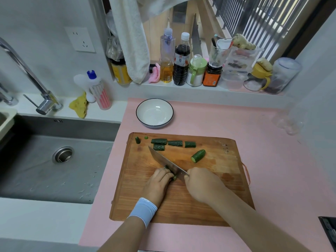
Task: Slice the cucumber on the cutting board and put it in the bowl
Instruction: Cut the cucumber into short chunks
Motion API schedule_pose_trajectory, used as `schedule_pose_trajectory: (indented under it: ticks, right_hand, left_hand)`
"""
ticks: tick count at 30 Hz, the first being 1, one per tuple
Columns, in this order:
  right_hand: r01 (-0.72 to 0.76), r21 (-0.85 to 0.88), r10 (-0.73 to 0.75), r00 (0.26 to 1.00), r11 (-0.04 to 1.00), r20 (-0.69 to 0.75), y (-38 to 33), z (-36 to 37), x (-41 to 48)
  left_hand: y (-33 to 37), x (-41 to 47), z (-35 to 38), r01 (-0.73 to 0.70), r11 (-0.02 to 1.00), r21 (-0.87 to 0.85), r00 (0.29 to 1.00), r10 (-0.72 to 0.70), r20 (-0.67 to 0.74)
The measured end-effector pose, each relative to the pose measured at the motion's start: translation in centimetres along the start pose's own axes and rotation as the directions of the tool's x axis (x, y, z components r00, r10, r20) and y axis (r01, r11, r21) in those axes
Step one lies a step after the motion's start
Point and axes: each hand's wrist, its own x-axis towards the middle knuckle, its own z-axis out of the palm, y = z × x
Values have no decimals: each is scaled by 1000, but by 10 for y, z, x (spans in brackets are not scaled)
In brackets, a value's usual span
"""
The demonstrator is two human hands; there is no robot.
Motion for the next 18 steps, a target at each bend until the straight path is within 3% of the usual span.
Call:
schedule_pose_trajectory:
  ticks: [9,18]
  right_hand:
    - [-1,4,1,1000,1000,24,6,3,3]
    - [19,128,-15,999,992,-31,16,29,8]
  left_hand:
    - [-3,-1,2,9,1000,-12,1000,-9,3]
    - [-6,-4,3,44,999,-28,999,-43,31]
